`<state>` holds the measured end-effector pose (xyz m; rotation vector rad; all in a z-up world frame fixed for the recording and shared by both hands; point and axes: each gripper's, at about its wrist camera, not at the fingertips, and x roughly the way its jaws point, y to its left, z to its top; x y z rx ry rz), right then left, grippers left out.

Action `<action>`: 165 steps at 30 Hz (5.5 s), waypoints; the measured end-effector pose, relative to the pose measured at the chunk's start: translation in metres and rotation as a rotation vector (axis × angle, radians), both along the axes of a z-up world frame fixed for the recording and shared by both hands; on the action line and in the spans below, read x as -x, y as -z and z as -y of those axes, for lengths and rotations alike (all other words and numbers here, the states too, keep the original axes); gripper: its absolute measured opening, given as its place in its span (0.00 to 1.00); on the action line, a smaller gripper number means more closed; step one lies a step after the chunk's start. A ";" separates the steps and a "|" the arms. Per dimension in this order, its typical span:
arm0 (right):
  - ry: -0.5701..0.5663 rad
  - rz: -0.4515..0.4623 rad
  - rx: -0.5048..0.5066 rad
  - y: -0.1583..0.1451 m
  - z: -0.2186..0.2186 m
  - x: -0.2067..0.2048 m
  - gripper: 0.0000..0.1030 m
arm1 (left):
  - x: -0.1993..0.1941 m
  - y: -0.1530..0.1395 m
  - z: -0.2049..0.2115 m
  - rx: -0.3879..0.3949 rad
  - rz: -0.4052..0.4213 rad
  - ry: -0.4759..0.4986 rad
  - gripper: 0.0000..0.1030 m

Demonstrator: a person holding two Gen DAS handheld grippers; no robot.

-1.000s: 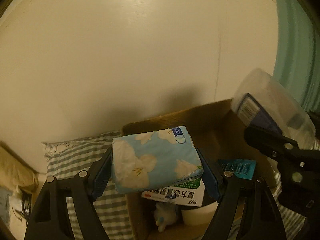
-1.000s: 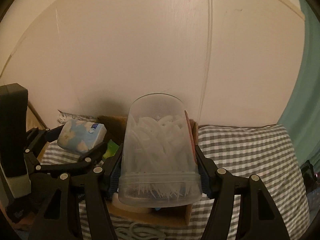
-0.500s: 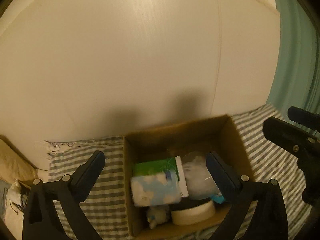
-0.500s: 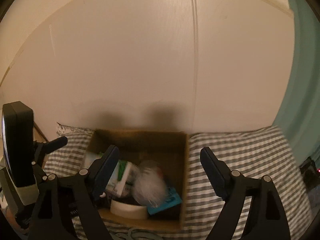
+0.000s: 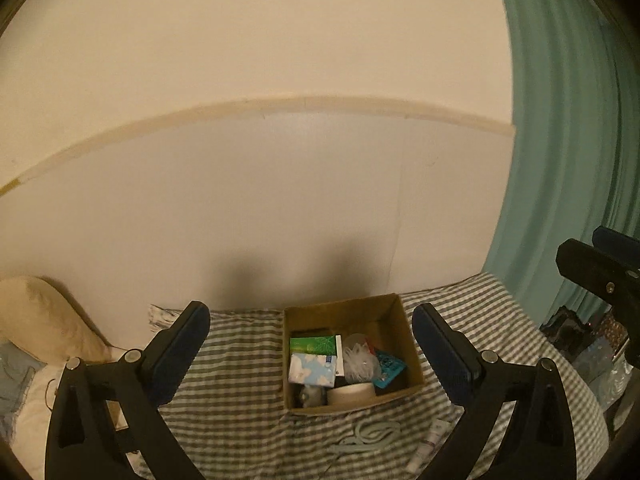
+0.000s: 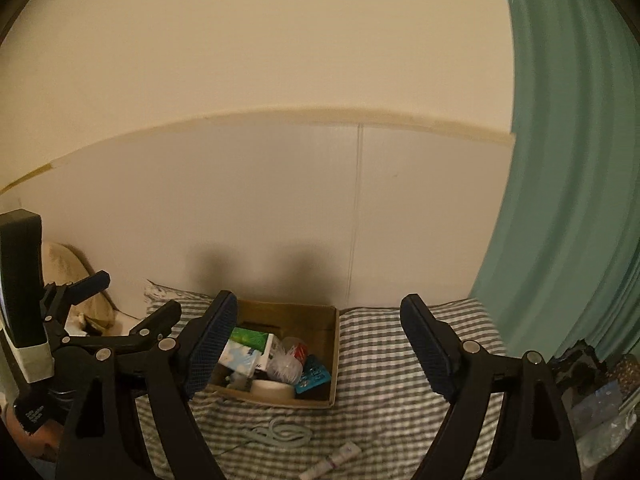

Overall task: Organize objects
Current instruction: 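Carry the floss cup and tissue pack into the cardboard box and release, then grasp the white toothpaste tube with the right gripper while the left gripper approaches the hanger, then grasp the pale blue folding hanger with the left gripper and lift it, then lower the hanger and toothpaste tube into the cardboard box and open both grippers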

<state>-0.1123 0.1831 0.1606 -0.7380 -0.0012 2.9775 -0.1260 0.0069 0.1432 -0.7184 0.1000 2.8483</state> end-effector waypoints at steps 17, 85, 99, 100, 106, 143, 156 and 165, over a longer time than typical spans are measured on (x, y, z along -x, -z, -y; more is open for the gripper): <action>0.107 0.091 0.010 0.117 0.018 -0.055 0.81 | -0.071 0.128 0.028 0.014 0.075 -0.084 1.00; 0.152 0.463 0.213 0.347 -0.066 0.023 0.23 | 0.070 0.365 -0.113 0.348 0.432 0.418 0.64; 0.123 0.390 0.209 0.297 -0.053 -0.002 0.23 | 0.035 0.284 -0.074 0.161 0.427 0.350 0.60; 0.117 0.384 0.208 0.292 -0.051 -0.005 0.23 | 0.029 0.277 -0.071 0.153 0.419 0.344 0.60; 0.077 0.345 0.208 0.256 -0.029 -0.026 0.23 | -0.008 0.227 -0.055 0.148 0.367 0.327 0.60; -0.080 0.153 0.106 0.081 0.002 0.127 0.23 | 0.151 0.095 -0.021 -0.002 0.225 0.181 0.60; -0.076 0.310 0.131 0.187 -0.006 0.212 0.23 | 0.204 0.194 -0.026 -0.004 0.329 0.182 0.60; -0.072 0.372 0.141 0.220 -0.021 0.225 0.24 | 0.197 0.208 -0.043 0.051 0.325 0.194 0.61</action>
